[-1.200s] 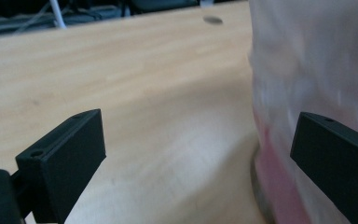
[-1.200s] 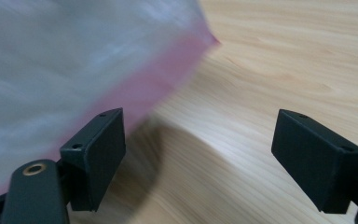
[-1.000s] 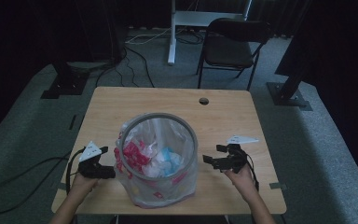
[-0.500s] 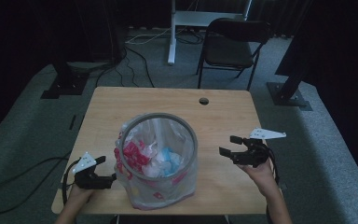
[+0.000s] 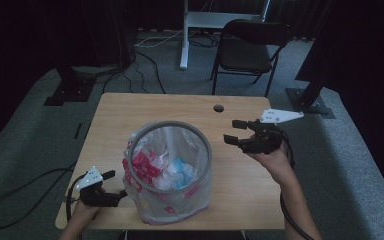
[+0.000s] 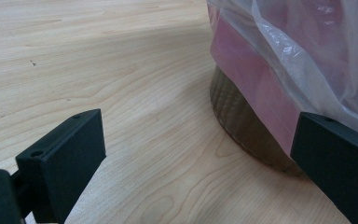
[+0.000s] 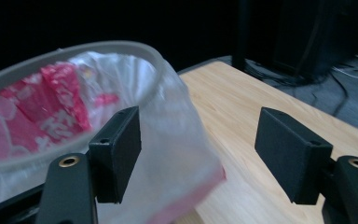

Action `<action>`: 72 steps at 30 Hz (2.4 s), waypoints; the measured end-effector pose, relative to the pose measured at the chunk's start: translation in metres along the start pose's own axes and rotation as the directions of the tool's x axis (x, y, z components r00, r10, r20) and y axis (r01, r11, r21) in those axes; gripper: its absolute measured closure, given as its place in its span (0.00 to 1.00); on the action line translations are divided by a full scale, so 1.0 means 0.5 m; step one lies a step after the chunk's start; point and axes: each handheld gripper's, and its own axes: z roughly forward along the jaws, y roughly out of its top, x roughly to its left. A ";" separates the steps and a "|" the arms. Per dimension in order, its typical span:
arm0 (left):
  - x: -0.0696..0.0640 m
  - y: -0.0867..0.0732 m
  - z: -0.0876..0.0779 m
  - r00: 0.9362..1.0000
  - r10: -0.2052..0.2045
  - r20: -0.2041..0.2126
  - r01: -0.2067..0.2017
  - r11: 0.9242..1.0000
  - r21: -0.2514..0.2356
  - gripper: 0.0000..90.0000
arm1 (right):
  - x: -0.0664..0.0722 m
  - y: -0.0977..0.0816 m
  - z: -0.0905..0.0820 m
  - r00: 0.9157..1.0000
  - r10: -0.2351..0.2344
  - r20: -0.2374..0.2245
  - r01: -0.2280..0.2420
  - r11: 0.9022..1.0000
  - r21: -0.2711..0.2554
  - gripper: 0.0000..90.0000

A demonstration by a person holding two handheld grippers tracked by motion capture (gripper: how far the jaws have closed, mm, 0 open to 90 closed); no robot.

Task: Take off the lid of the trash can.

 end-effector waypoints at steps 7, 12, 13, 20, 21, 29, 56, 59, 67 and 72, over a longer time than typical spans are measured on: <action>-0.003 0.003 0.002 1.000 0.010 0.006 -0.010 1.000 0.006 0.03 | 0.025 0.067 0.045 0.994 -0.080 -0.070 0.080 0.997 -0.011 0.32; -0.006 0.004 0.004 1.000 0.011 0.016 -0.011 1.000 0.004 0.03 | 0.038 0.099 0.079 0.982 -0.134 -0.134 0.134 0.991 -0.006 0.34; -0.007 0.003 0.004 1.000 0.012 0.017 -0.012 1.000 0.006 0.03 | 0.038 0.103 0.087 0.982 -0.131 -0.137 0.133 0.991 0.004 0.33; -0.007 0.002 0.007 1.000 0.012 0.026 -0.012 1.000 0.006 0.03 | 0.037 0.130 0.146 0.969 -0.150 -0.196 0.172 0.979 0.105 0.40; -0.007 0.002 0.008 1.000 0.011 0.025 -0.011 1.000 0.011 0.03 | 0.036 0.133 0.154 0.966 -0.150 -0.210 0.178 0.977 0.118 0.44; -0.009 0.001 0.014 0.999 0.012 0.031 -0.013 1.000 0.023 0.03 | 0.035 0.135 0.208 0.963 -0.136 -0.234 0.186 0.961 0.206 0.66; -0.046 0.016 0.057 0.994 0.059 0.095 -0.064 0.997 0.050 0.03 | 0.034 0.115 0.201 0.981 -0.160 -0.106 0.187 0.921 0.341 0.89; -0.044 0.015 0.055 0.994 0.052 0.093 -0.057 0.997 0.049 0.03 | 0.028 0.111 0.189 0.983 -0.154 -0.096 0.178 0.923 0.342 0.90; -0.046 0.014 0.060 0.994 0.052 0.098 -0.057 0.997 0.052 0.03 | 0.020 0.107 0.169 0.985 -0.153 -0.077 0.170 0.923 0.344 0.91; -0.044 0.013 0.059 0.994 0.049 0.097 -0.054 0.997 0.055 0.03 | 0.020 0.108 0.167 0.986 -0.150 -0.076 0.167 0.928 0.332 0.91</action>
